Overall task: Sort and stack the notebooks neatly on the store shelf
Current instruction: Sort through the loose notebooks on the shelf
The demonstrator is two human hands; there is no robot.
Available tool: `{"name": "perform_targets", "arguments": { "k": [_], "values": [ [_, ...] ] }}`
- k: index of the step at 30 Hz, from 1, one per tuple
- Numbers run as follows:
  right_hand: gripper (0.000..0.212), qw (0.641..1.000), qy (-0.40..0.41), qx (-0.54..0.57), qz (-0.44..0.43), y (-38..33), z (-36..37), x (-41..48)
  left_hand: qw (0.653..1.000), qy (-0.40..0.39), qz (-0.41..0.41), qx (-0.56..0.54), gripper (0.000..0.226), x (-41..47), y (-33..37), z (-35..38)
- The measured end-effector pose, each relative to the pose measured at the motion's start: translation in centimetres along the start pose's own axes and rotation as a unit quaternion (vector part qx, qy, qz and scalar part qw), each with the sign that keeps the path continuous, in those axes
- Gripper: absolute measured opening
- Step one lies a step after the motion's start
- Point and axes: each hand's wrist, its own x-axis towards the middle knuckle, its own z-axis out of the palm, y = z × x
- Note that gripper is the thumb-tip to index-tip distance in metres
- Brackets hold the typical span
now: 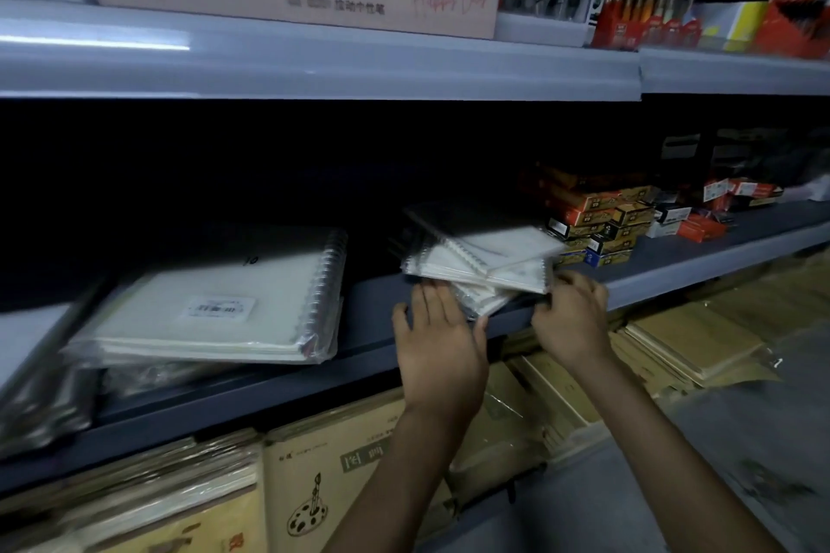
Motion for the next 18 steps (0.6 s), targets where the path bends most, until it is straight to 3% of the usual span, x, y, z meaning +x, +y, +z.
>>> {"name": "perform_targets", "arguments": {
  "k": [2, 6, 10, 12, 15, 18],
  "values": [
    [0.031, 1.0, 0.025, 0.005, 0.01, 0.5, -0.5, -2.1, 0.999, 0.003, 0.035, -0.024, 0.068, -1.1, -0.9, -0.3],
    [0.049, 0.995, 0.061, -0.034, -0.065, 0.7, -0.7, -6.9, 0.992, 0.005, 0.117, -0.046, 0.06, -4.4, -3.9, -2.2],
    [0.043, 0.993, 0.017, 0.092, -0.077, -3.1, -0.2, -9.9, 0.987, 0.027, 0.121, -0.099, 0.044, -8.2, -6.8, -5.2],
    [0.04, 0.983, 0.022, 0.153, -0.1, -5.5, 0.2, -11.9, 0.984, 0.032, 0.073, -0.159, 0.039, -10.2, -8.1, -7.2],
    [0.041, 0.957, -0.003, 0.272, -0.101, -9.3, 0.6, -14.5, 0.965, 0.054, -0.061, -0.248, 0.023, -11.8, -10.1, -10.7],
    [0.042, 0.925, -0.066, 0.366, -0.083, -12.5, 1.6, -16.2, 0.952, 0.116, -0.144, -0.245, 0.018, -12.7, -12.5, -13.5]
  ]
}}
